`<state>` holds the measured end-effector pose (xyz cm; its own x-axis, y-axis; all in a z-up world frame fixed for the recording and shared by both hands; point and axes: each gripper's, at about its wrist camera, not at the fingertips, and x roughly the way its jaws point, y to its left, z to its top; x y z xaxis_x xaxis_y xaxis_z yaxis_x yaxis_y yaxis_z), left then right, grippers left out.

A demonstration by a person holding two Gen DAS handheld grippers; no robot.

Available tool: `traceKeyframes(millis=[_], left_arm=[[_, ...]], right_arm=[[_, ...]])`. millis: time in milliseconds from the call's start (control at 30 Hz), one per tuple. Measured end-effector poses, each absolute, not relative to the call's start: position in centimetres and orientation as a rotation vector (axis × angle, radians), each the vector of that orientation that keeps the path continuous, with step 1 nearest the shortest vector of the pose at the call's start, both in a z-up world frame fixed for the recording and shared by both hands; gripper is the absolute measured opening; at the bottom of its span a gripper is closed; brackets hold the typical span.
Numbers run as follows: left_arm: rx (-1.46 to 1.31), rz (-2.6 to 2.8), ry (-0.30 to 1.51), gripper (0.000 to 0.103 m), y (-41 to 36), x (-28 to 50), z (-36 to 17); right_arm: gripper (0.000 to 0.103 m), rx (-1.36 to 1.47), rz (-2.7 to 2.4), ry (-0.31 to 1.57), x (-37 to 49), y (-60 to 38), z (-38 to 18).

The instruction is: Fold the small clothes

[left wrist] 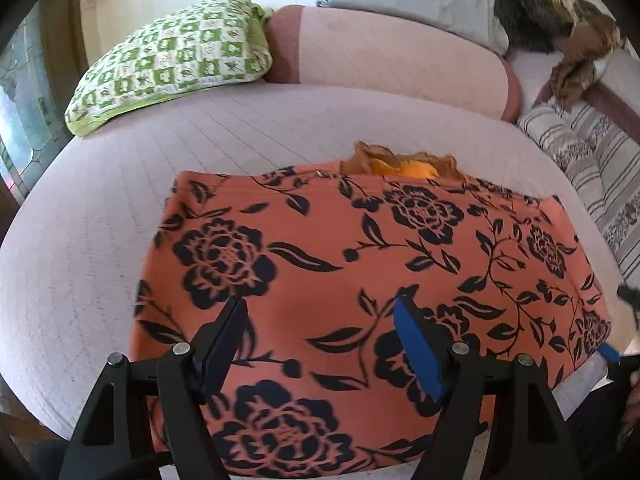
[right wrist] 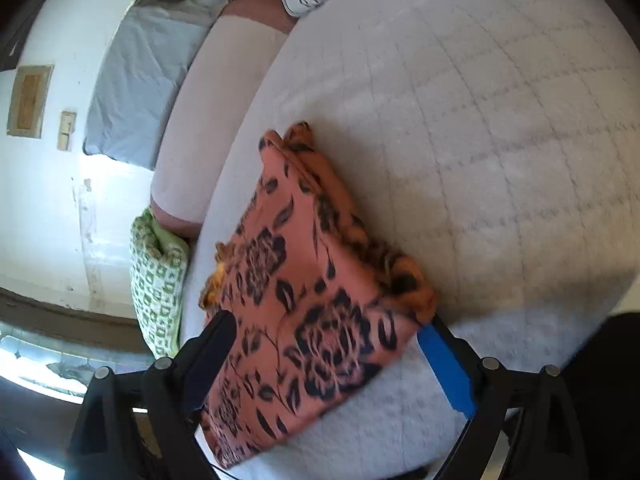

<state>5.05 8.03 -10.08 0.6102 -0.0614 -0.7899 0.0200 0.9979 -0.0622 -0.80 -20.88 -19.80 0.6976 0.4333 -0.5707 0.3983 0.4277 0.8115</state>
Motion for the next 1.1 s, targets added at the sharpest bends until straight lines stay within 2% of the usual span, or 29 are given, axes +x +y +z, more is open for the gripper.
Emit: traceKeyframes(millis=[133, 200, 400, 533, 567, 600, 633, 767, 800, 867, 933, 967, 1000, 1100], left_arm=[[-0.039, -0.044, 0.909, 0.076, 7.3, 5.1, -10.1], [-0.045, -0.042, 0.915, 0.076, 7.4, 5.4, -10.1], [-0.041, -0.05, 0.903, 0.076, 7.2, 6.1, -9.9], [-0.002, -0.051, 0.963, 0.076, 6.4, 7.1, -11.8], [0.01, -0.044, 0.983, 0.076, 6.3, 7.3, -12.3], [0.021, -0.042, 0.977, 0.076, 6.2, 7.1, -12.4], [0.02, -0.043, 0.961, 0.076, 6.2, 6.9, -12.2], [-0.012, -0.068, 0.902, 0.076, 6.0, 6.6, -10.6], [-0.007, -0.071, 0.901, 0.076, 5.8, 6.8, -10.6], [0.018, -0.074, 0.947, 0.076, 5.3, 7.6, -11.7], [0.048, -0.061, 1.01, 0.077, 5.0, 8.1, -13.5], [0.058, -0.058, 0.988, 0.077, 4.8, 8.0, -13.5], [0.073, -0.052, 0.987, 0.077, 4.6, 7.9, -13.4], [0.055, -0.053, 0.999, 0.077, 4.7, 8.0, -13.4]], right_arm=[[0.09, 1.108, 0.024, 0.865, -0.1, -20.6, -19.9], [0.081, 1.091, 0.025, 0.877, 0.3, -20.2, -19.6], [0.082, 1.038, -0.017, 0.882, 0.7, -19.8, -19.6], [0.082, 1.037, -0.007, 0.876, 0.8, -19.9, -19.5], [0.078, 1.029, 0.013, 0.872, 0.9, -19.7, -19.3], [0.068, 1.022, 0.024, 0.872, 1.1, -19.6, -19.1], [0.065, 1.01, 0.033, 0.87, 1.2, -19.5, -18.6], [0.068, 0.976, 0.006, 0.893, 1.7, -19.2, -18.6], [0.072, 0.989, -0.011, 0.907, 1.9, -19.3, -19.1], [0.073, 1.027, 0.001, 0.907, 2.1, -19.4, -19.8], [0.066, 0.997, 0.018, 0.91, 2.3, -19.2, -19.5], [0.044, 0.994, 0.025, 0.92, 2.4, -19.1, -19.5], [0.032, 0.98, 0.023, 0.929, 2.5, -19.0, -19.3], [0.032, 0.944, 0.017, 0.925, 2.4, -18.9, -18.8]])
